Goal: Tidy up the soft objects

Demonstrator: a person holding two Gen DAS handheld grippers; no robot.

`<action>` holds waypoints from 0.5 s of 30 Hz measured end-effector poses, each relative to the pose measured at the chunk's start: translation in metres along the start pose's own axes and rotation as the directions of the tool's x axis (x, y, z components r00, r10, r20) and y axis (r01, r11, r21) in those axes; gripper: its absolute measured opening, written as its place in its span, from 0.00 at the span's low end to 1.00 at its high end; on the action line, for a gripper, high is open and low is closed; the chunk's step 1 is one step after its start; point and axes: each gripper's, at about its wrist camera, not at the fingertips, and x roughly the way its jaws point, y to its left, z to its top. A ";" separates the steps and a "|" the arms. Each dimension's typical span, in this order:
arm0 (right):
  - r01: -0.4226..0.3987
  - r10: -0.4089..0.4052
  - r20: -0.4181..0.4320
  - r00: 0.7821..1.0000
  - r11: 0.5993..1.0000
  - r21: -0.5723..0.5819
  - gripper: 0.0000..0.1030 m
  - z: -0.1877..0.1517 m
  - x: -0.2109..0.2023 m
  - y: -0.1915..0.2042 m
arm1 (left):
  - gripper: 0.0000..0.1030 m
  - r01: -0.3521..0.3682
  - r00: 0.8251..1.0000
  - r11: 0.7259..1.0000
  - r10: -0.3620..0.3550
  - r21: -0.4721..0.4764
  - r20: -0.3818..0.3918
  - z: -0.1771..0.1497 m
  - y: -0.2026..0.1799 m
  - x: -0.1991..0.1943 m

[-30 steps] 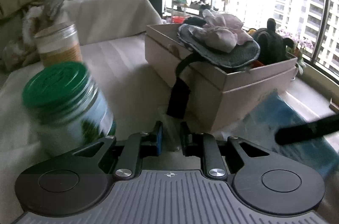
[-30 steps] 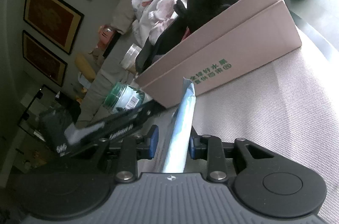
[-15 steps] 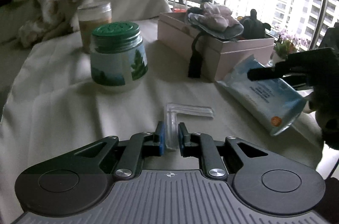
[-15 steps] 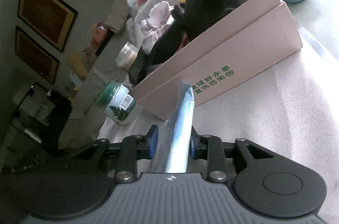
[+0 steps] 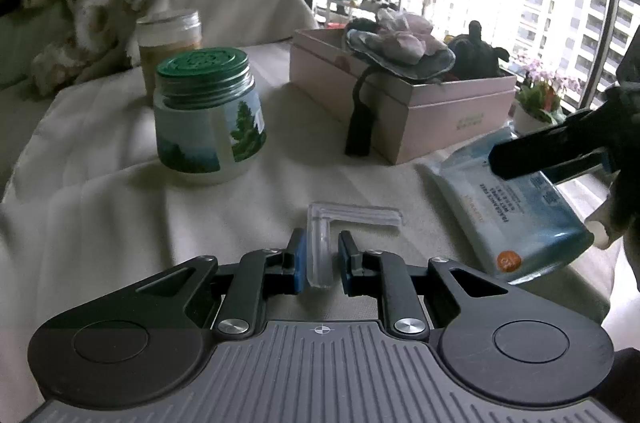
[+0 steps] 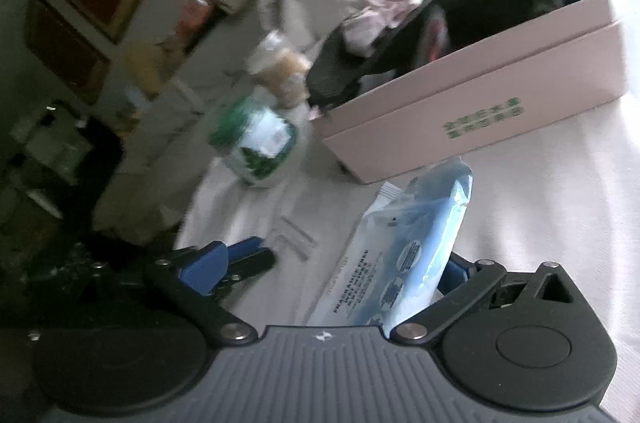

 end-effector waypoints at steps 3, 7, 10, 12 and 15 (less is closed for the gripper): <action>0.153 -0.154 -0.011 0.988 0.986 -0.066 1.00 0.001 -0.004 0.009 | 0.19 -0.005 1.000 1.000 0.005 -0.030 0.007 0.000 0.001 0.000; 0.276 -0.286 -0.047 0.957 0.950 -0.143 1.00 -0.002 -0.004 0.022 | 0.19 -0.010 1.000 0.995 0.011 -0.104 0.008 0.000 0.003 -0.002; 0.342 -0.357 -0.063 0.932 0.924 -0.172 1.00 -0.006 0.001 0.030 | 0.18 0.002 1.000 0.988 -0.003 -0.152 -0.003 0.000 0.007 -0.003; 0.405 -0.423 -0.077 0.903 0.896 -0.182 1.00 -0.007 0.008 0.037 | 0.18 0.018 1.000 0.987 -0.018 -0.158 0.002 -0.001 0.009 -0.004; 0.480 -0.510 -0.100 0.854 0.848 -0.223 1.00 -0.012 0.020 0.048 | 0.18 0.032 0.999 0.988 -0.029 -0.152 0.018 -0.005 0.010 -0.005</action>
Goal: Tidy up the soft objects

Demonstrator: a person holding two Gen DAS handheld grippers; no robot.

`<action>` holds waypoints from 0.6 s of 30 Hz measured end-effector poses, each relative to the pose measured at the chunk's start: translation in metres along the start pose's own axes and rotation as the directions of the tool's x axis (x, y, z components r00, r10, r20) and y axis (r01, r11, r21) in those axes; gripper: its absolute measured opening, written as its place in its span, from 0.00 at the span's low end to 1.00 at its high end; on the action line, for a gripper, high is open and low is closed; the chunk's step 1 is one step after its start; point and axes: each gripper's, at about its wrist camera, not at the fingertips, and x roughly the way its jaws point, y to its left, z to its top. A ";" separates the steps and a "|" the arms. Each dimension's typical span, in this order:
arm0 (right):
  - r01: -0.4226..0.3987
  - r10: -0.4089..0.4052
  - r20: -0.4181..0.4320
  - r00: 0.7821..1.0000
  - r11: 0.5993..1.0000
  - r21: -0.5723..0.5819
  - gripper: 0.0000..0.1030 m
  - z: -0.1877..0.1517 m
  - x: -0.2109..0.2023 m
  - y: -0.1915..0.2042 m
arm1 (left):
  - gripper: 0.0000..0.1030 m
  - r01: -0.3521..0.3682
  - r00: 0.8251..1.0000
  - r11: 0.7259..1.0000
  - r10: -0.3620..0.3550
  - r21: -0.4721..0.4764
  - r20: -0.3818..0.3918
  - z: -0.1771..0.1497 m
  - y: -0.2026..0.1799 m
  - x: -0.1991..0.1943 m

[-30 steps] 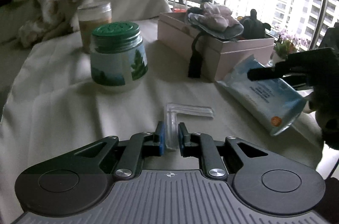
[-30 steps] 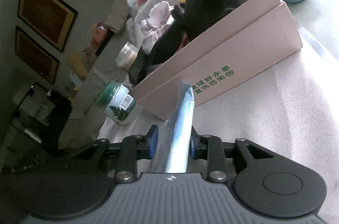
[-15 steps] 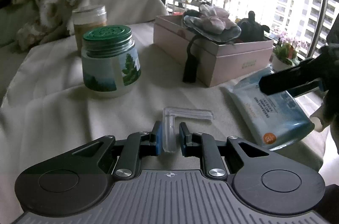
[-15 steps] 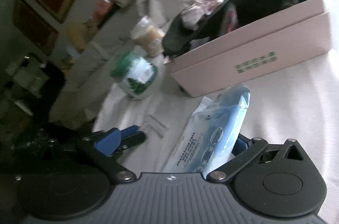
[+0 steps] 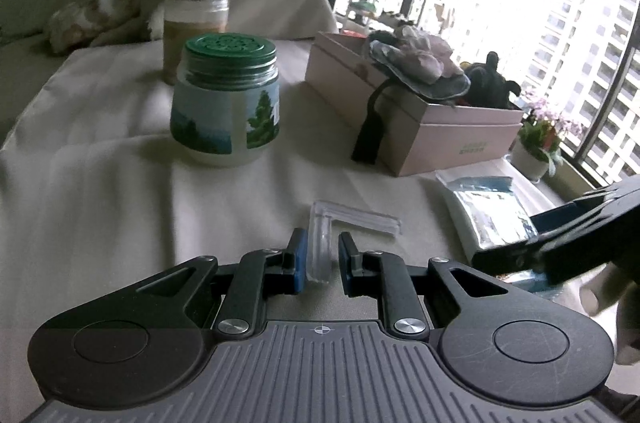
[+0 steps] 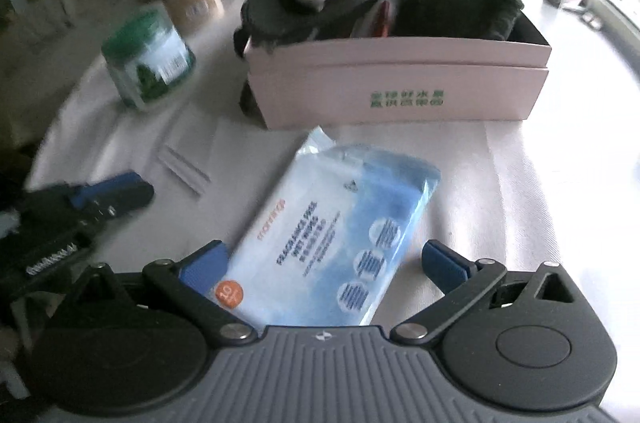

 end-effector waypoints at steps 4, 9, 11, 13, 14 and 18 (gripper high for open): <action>0.035 -0.036 -0.022 0.999 0.998 -0.050 1.00 0.004 0.006 0.012 | 0.18 -0.033 0.999 0.998 0.033 0.058 -0.006 0.001 -0.010 0.002; 0.096 -0.095 0.057 0.994 0.995 -0.016 1.00 0.002 0.011 0.008 | 0.19 -0.068 0.997 0.990 0.071 0.124 -0.024 0.007 -0.023 0.010; 0.099 -0.097 0.081 0.992 0.995 -0.011 0.98 -0.001 0.010 0.008 | 0.19 -0.067 0.997 0.990 0.072 0.122 -0.036 0.010 -0.023 0.013; 0.094 -0.092 0.097 0.991 0.995 -0.024 0.95 -0.004 0.007 0.009 | 0.19 -0.067 0.996 0.991 0.073 0.118 -0.049 0.013 -0.023 0.014; 0.084 -0.081 0.097 0.992 0.996 -0.027 0.94 -0.006 0.006 0.008 | 0.19 -0.066 0.996 0.991 0.073 0.118 -0.054 0.013 -0.023 0.014; 0.020 -0.019 0.106 0.994 1.000 -0.014 0.92 -0.010 -0.002 -0.003 | 0.18 -0.063 0.996 0.990 0.071 0.125 -0.060 0.013 -0.022 0.014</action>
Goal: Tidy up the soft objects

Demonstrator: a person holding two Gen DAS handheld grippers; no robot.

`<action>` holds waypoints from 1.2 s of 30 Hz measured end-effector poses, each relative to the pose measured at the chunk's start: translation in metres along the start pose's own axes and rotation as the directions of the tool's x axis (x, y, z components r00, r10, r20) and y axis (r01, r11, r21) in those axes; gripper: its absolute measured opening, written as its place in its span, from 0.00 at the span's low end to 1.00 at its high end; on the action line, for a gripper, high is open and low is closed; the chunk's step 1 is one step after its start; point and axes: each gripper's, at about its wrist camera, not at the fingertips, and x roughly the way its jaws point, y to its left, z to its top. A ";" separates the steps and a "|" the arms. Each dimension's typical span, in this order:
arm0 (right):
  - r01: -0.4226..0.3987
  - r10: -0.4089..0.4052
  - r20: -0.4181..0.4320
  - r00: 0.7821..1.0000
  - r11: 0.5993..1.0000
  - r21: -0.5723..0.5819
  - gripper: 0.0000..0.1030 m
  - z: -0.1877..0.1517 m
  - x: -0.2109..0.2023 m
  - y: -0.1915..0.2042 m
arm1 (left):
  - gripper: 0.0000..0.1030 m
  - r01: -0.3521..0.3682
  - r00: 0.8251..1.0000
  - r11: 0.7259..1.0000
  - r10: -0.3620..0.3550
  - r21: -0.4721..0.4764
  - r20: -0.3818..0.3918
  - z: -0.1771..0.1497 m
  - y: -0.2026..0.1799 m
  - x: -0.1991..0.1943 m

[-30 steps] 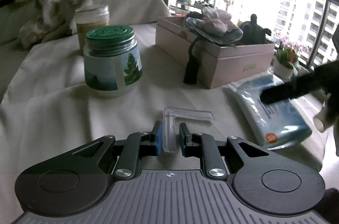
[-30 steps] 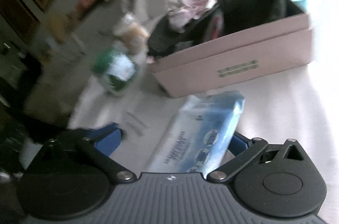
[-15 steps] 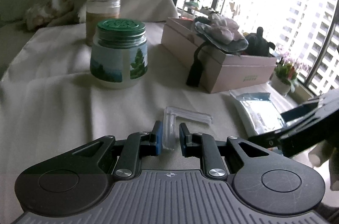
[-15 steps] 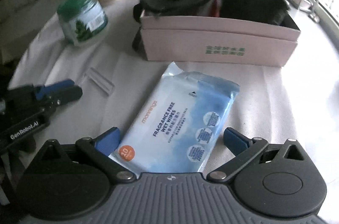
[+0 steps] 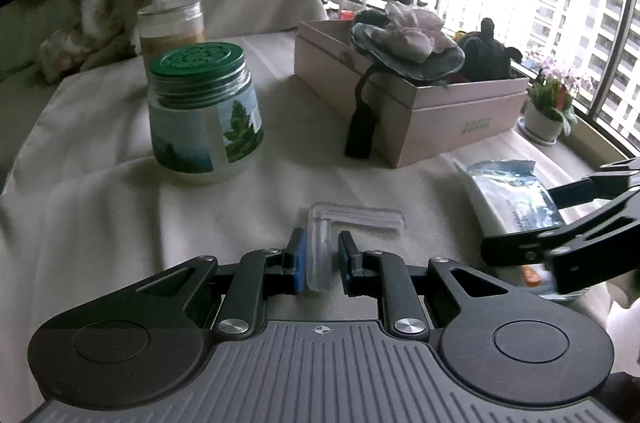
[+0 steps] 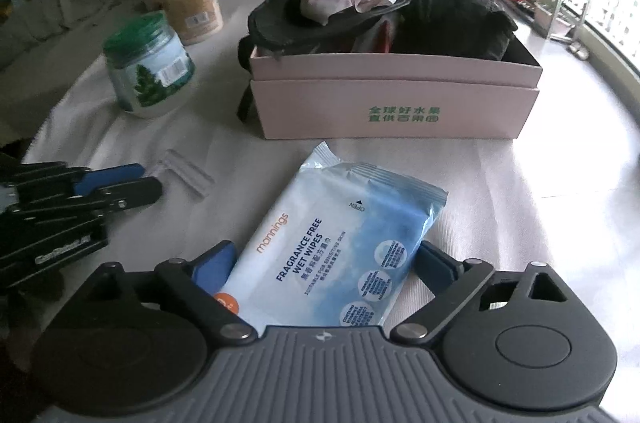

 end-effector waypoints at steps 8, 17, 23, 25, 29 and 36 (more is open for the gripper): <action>-0.043 0.042 0.130 0.991 0.999 0.007 0.92 -0.006 -0.043 -0.011 | 0.15 0.030 0.999 0.999 -0.031 0.021 0.041 -0.011 0.001 -0.007; -0.008 -0.006 0.272 0.962 0.999 0.052 0.92 -0.011 -0.084 -0.046 | 0.15 0.079 0.987 0.995 -0.087 0.059 0.133 0.001 -0.008 -0.033; -0.009 -0.018 0.301 0.953 0.996 0.088 0.92 -0.012 -0.085 -0.062 | 0.15 0.089 0.947 0.988 -0.123 0.124 0.296 0.081 -0.029 -0.039; -0.011 -0.017 0.306 0.952 0.996 0.090 0.92 -0.013 -0.084 -0.063 | 0.15 0.112 0.923 0.986 -0.151 0.126 0.354 0.112 -0.036 -0.029; -0.018 -0.012 0.293 0.956 0.995 0.098 0.92 -0.009 -0.074 -0.063 | 0.17 0.167 0.937 0.984 -0.180 0.068 0.298 0.165 -0.048 0.030; 0.020 -0.049 0.277 0.960 0.994 0.107 0.92 -0.005 -0.062 -0.070 | 0.17 0.130 0.988 0.991 -0.128 -0.021 0.081 0.171 -0.049 0.107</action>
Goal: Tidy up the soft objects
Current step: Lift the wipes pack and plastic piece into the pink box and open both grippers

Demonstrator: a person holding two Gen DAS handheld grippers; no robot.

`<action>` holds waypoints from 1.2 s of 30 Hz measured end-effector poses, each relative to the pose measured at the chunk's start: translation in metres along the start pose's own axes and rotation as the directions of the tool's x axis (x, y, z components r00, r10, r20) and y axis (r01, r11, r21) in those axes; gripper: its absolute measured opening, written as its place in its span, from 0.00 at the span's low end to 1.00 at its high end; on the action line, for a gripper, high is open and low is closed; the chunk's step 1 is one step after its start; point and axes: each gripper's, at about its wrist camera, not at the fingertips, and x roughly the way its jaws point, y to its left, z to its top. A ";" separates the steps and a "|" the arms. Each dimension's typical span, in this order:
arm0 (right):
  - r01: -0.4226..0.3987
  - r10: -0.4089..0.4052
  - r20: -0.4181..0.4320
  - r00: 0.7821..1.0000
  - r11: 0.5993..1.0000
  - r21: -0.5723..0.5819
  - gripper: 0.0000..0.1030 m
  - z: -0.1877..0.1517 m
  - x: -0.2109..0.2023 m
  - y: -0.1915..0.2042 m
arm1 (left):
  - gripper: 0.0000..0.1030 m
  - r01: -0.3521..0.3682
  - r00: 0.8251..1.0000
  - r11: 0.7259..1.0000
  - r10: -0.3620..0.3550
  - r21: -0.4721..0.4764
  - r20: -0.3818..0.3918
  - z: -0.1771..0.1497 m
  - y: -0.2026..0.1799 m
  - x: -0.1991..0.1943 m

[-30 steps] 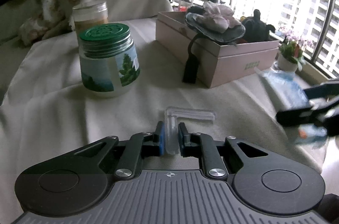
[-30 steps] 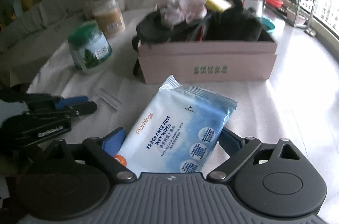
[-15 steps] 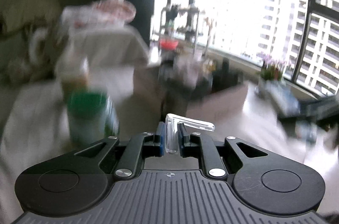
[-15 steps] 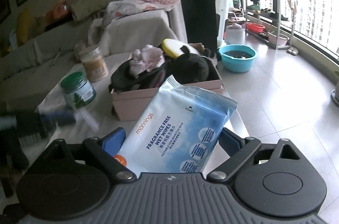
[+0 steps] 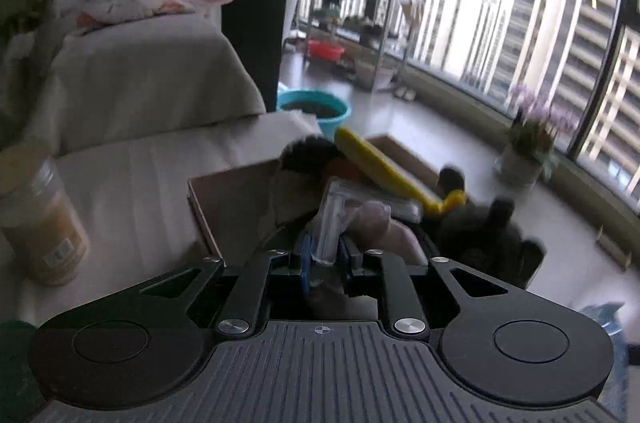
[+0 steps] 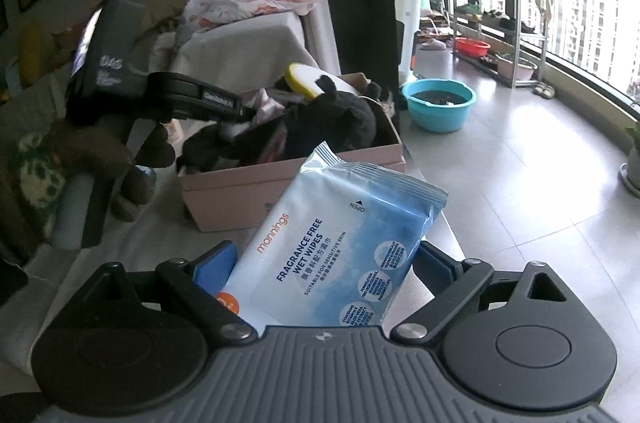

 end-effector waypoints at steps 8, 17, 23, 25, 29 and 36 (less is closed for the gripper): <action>-0.005 0.013 0.126 0.992 0.998 -0.058 0.92 0.055 0.006 0.015 | 0.18 0.101 0.969 0.981 -0.060 -0.165 0.238 0.013 0.040 -0.080; -0.019 0.013 -0.079 0.997 0.997 -0.077 0.92 0.139 0.164 0.060 | 0.18 0.011 0.993 0.985 0.010 -0.173 0.121 -0.072 0.068 -0.122; 0.048 -0.057 -0.060 0.997 0.987 -0.152 0.94 0.134 0.171 0.078 | 0.18 -0.011 1.000 0.988 0.014 -0.155 0.019 -0.117 0.075 -0.116; 0.029 -0.041 -0.070 0.997 0.987 -0.160 0.93 0.135 0.162 0.074 | 0.18 0.022 1.000 0.988 -0.019 -0.154 0.020 -0.121 0.072 -0.114; -0.025 0.022 -0.019 1.000 0.985 -0.170 0.94 0.132 0.118 0.060 | 0.18 0.057 0.998 0.990 -0.054 -0.125 0.020 -0.125 0.069 -0.113; 0.066 -0.048 0.075 0.996 0.961 -0.269 0.95 0.072 0.059 0.040 | 0.18 0.057 0.998 0.992 -0.059 -0.114 -0.017 -0.133 0.059 -0.106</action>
